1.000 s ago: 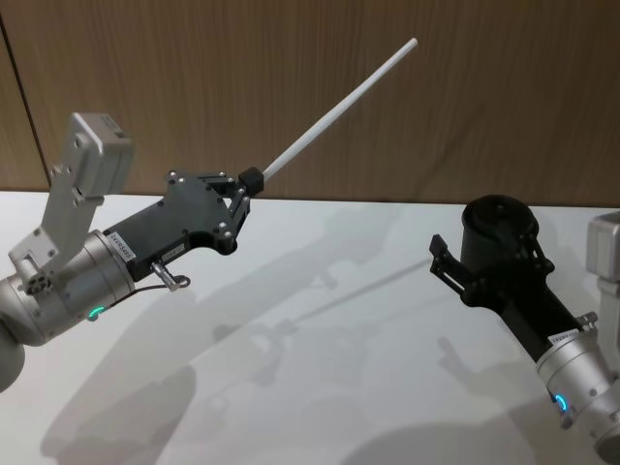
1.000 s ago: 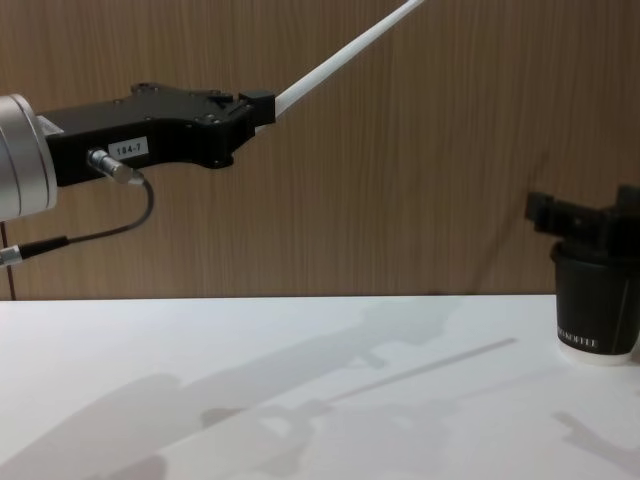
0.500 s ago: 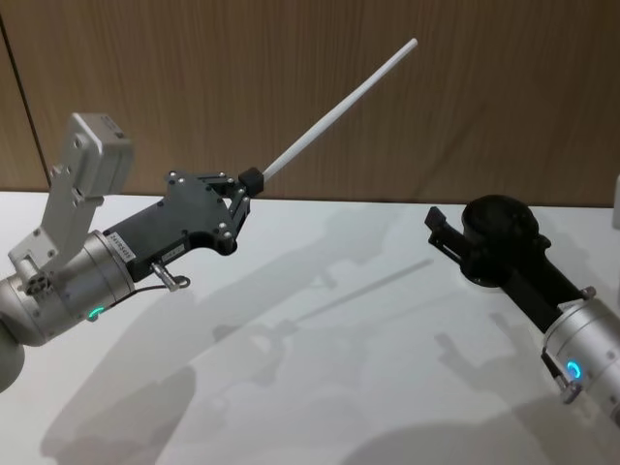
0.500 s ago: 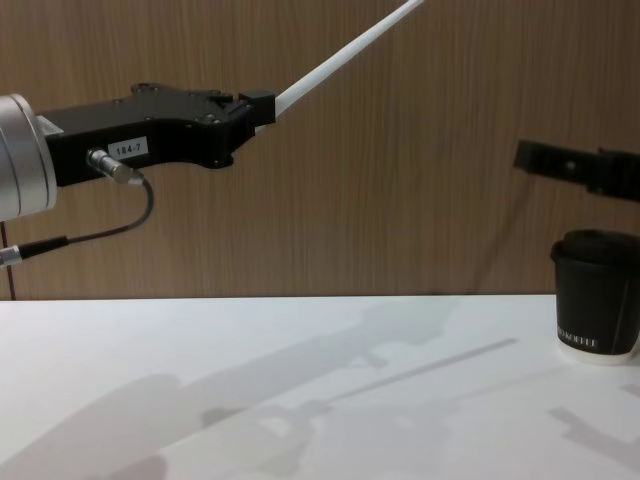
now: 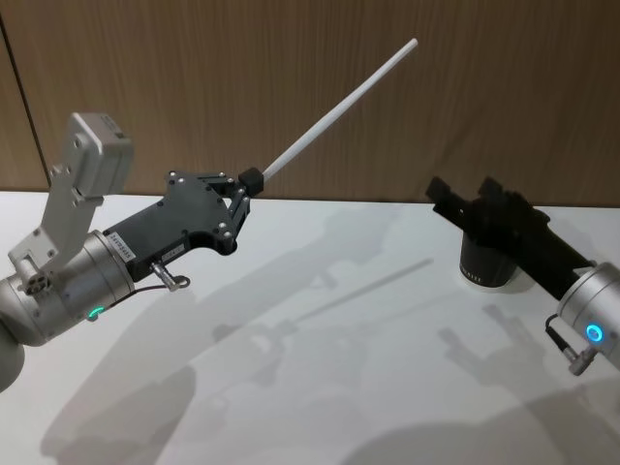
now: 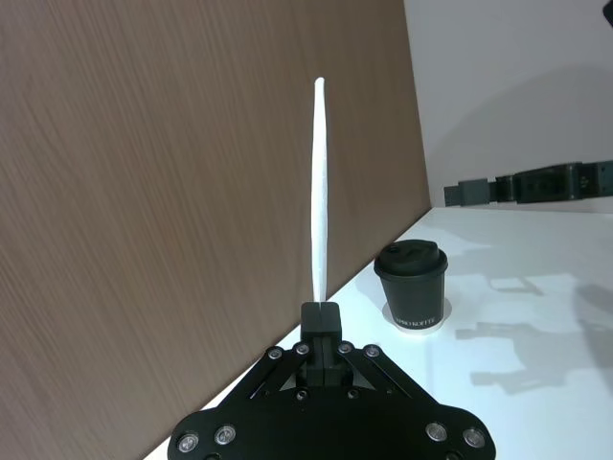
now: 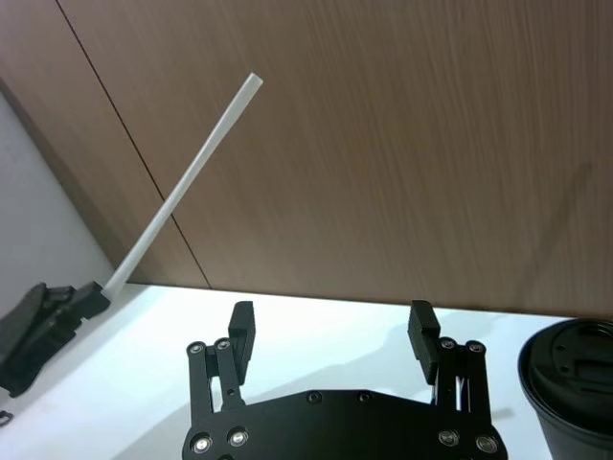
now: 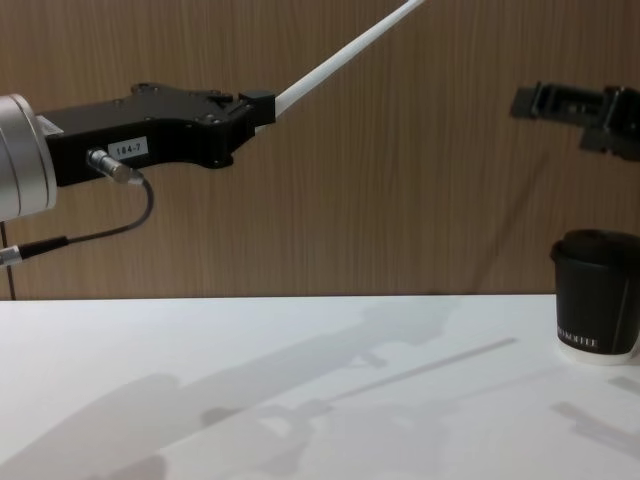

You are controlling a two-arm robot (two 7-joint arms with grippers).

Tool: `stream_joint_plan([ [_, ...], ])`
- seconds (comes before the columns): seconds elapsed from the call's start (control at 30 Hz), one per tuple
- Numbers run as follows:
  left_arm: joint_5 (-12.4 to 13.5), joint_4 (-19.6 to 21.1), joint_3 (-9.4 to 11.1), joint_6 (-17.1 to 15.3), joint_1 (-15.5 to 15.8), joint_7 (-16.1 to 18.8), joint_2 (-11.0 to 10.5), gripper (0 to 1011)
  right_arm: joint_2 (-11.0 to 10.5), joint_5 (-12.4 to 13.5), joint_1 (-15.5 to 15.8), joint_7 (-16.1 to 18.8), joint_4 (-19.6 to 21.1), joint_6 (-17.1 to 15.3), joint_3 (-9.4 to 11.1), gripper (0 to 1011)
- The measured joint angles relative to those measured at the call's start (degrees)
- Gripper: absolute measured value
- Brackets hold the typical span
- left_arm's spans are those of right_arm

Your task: Pick up the straw with one hand, pass it to the other hand, and insert it into the cup.

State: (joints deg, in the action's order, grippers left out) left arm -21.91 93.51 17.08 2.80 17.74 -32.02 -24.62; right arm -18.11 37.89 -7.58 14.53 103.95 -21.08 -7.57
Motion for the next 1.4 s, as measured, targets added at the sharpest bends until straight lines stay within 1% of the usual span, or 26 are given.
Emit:
stream_joint_plan([
  [0.1, 0.0, 0.0, 0.0, 0.0, 0.0, 0.0, 0.0, 0, 0.13, 2.16, -0.85, 0.49, 0.04, -1.72, 0.6, 1001],
  [0.23, 0.0, 0.0, 0.0, 0.0, 0.0, 0.0, 0.0, 0, 0.42, 4.19, -1.62, 0.81, 0.17, -3.27, 1.14, 1001],
  [0.27, 0.0, 0.0, 0.0, 0.0, 0.0, 0.0, 0.0, 0, 0.42, 4.19, -1.62, 0.81, 0.17, -3.27, 1.14, 1001],
  [0.3, 0.0, 0.0, 0.0, 0.0, 0.0, 0.0, 0.0, 0, 0.61, 5.07, -1.95, 0.86, 0.23, -3.87, 1.39, 1001],
  [0.37, 0.0, 0.0, 0.0, 0.0, 0.0, 0.01, 0.0, 0, 0.8, 5.83, -2.21, 0.89, 0.27, -4.37, 1.56, 1001],
  [0.47, 0.0, 0.0, 0.0, 0.0, 0.0, 0.0, 0.0, 0, 1.38, 7.71, -2.88, 0.91, 0.4, -5.67, 1.98, 1001],
  [0.7, 0.01, 0.0, 0.0, 0.0, 0.0, 0.0, 0.0, 0, 2.45, 10.9, -4.03, 0.85, 0.58, -7.97, 2.33, 1001],
  [1.07, 0.01, 0.0, 0.0, 0.0, 0.0, 0.0, 0.0, 0, 3.81, 14.49, -5.08, -0.06, 0.88, -10.88, 1.96, 1001],
  [1.4, 0.0, 0.0, 0.0, 0.0, 0.0, 0.0, 0.0, 0, 4.91, 16.26, -5.92, -0.82, 0.91, -12.26, 0.85, 1001],
])
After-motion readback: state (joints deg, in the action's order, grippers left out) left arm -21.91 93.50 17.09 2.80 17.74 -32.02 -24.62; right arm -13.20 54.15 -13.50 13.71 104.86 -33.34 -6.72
